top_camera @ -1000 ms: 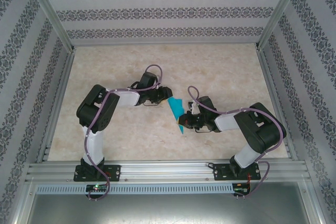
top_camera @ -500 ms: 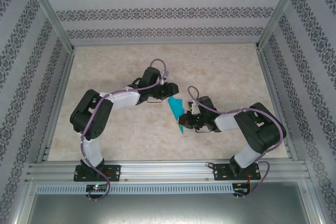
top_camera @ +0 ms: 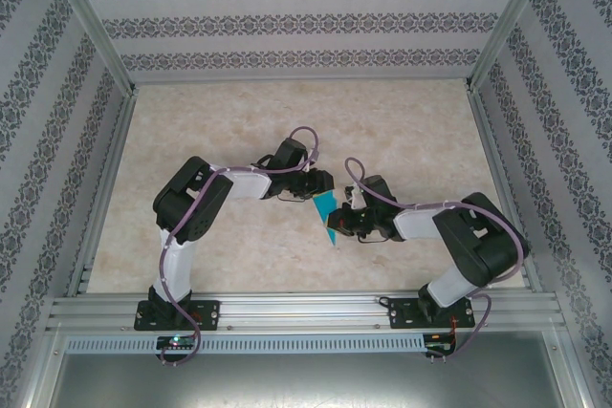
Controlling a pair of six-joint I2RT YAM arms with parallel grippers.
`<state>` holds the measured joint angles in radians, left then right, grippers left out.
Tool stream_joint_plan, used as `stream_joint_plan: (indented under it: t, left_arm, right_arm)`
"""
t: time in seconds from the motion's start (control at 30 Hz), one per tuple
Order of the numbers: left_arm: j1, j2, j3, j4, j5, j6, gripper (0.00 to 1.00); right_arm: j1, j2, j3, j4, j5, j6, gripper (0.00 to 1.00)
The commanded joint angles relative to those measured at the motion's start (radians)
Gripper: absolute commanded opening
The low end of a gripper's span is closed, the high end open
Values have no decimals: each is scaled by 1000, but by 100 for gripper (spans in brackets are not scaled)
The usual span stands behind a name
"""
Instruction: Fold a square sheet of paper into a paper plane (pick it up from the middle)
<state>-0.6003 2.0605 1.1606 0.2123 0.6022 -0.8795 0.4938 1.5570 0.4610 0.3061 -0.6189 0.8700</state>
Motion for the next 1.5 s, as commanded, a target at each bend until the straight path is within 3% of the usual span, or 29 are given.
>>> stream_joint_plan:
  t: [0.0, 0.13, 0.5, 0.93, 1.17, 1.47]
  left_arm:
    - [5, 14, -33, -58, -62, 10, 37]
    - [5, 9, -51, -49, -66, 7, 37]
    - [5, 12, -57, -48, -86, -15, 36]
    - [7, 17, -54, -84, -120, -21, 33]
    - [6, 17, -57, -85, -120, -20, 33]
    - [7, 20, -49, -88, -108, -15, 33]
  right_arm:
    - [17, -68, 51, -82, 23, 20, 6]
    - [20, -47, 128, -157, 55, -11, 6]
    - [29, 149, 56, -12, 58, 42, 6]
    - [50, -29, -34, -134, -20, -20, 9]
    - [61, -114, -173, -107, 24, 41, 9]
    - [81, -269, -141, -202, 56, 40, 10]
